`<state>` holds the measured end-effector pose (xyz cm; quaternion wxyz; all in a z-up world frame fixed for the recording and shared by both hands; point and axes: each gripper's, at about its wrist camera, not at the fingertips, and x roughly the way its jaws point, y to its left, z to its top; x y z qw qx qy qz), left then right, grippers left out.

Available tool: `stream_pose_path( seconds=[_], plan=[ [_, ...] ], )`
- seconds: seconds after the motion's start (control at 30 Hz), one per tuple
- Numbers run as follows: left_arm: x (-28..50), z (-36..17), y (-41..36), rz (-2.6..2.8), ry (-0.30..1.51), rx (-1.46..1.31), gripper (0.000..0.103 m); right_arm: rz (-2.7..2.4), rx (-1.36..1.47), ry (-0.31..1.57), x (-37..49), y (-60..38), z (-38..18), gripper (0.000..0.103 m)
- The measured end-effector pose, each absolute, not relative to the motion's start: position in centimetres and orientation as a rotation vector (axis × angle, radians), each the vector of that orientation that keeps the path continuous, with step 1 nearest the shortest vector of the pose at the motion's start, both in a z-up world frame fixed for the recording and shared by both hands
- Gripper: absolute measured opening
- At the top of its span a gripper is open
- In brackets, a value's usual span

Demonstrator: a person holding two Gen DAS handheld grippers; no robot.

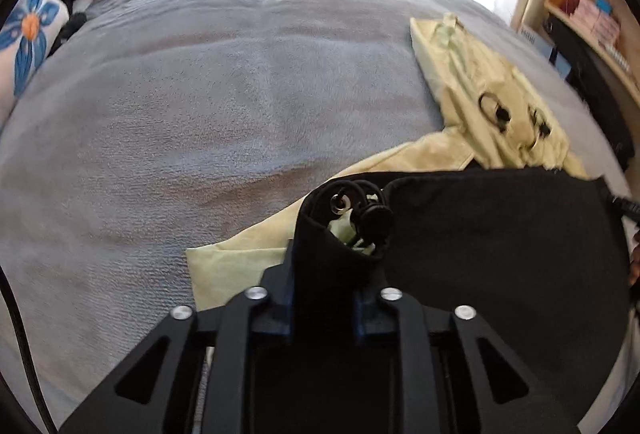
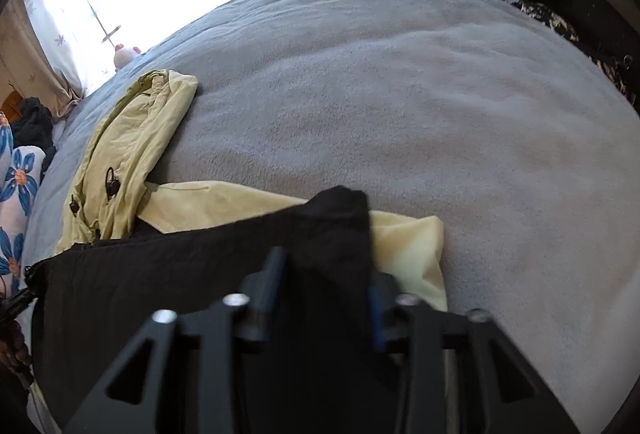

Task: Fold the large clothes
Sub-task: 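Fold the held hem up over the jacket toward the hood with both tools, then open both tools and release the hem onto the folded jacket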

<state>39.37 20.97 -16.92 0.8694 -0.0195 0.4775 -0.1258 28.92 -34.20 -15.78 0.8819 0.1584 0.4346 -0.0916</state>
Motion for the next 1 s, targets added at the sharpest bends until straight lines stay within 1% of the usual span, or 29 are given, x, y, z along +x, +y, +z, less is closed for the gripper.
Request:
stream_pose_path(
  seconds=[0.03, 0.07, 0.1, 0.27, 0.33, 0.4, 0.43, 0.53, 0.57, 0.6, 0.63, 0.7, 0.77, 0.83, 0.93, 1.0],
  plan=[
    [39.0, -16.9, 21.0, -0.259, 0.991, -0.054, 0.015, -0.192, 0.332, 0.896, 28.8, -34.2, -15.6, 0.012],
    [38.7, -16.7, 21.0, -0.258, 0.983, -0.072, 0.012, -0.193, 0.338, 0.878, 28.7, -34.3, -15.4, 0.009],
    [38.7, -16.5, 21.1, -0.253, 0.974, -0.088, 0.011, -0.196, 0.339, 0.863, 28.6, -34.3, -15.1, 0.009],
    [39.2, -15.3, 21.2, -0.204, 0.960, -0.155, 0.010, -0.215, 0.300, 0.769, 28.6, -33.3, -13.5, 0.008],
    [39.9, -16.2, 21.1, -0.164, 1.004, -0.163, 0.010, -0.224, 0.297, 0.788, 29.5, -33.2, -14.0, 0.008],
    [40.5, -17.7, 21.1, -0.125, 1.060, -0.170, 0.011, -0.247, 0.269, 0.848, 30.6, -33.0, -15.4, 0.008],
    [40.6, -18.2, 21.0, -0.111, 1.072, -0.182, 0.012, -0.258, 0.260, 0.872, 31.0, -32.9, -15.9, 0.009],
    [40.5, -18.2, 21.3, -0.070, 1.076, -0.225, 0.018, -0.284, 0.244, 0.885, 31.1, -32.5, -15.9, 0.012],
    [40.3, -17.8, 21.4, -0.045, 1.075, -0.217, 0.025, -0.290, 0.251, 0.890, 31.0, -32.6, -15.6, 0.015],
    [40.0, -17.4, 21.5, -0.015, 1.071, -0.200, 0.034, -0.295, 0.262, 0.894, 30.8, -32.7, -15.3, 0.016],
    [39.5, -16.7, 21.6, 0.035, 1.050, -0.166, 0.038, -0.312, 0.275, 0.884, 30.3, -32.8, -14.6, 0.019],
    [38.0, -14.6, 21.2, 0.098, 0.964, -0.088, 0.046, -0.337, 0.274, 0.844, 29.5, -32.5, -13.5, 0.026],
    [36.8, -12.7, 20.5, 0.132, 0.890, -0.039, 0.053, -0.345, 0.249, 0.780, 28.3, -31.1, -12.0, 0.041],
    [35.6, -11.2, 19.8, 0.115, 0.836, -0.033, 0.053, -0.298, 0.211, 0.748, 27.8, -28.7, -10.9, 0.047],
    [35.2, -11.1, 17.3, 0.010, 0.872, -0.043, 0.053, -0.161, 0.141, 0.787, 28.4, -23.6, -10.8, 0.047],
    [35.4, -12.0, 15.3, -0.028, 0.909, -0.045, 0.053, -0.060, 0.097, 0.817, 28.9, -19.6, -11.3, 0.047]
  ],
)
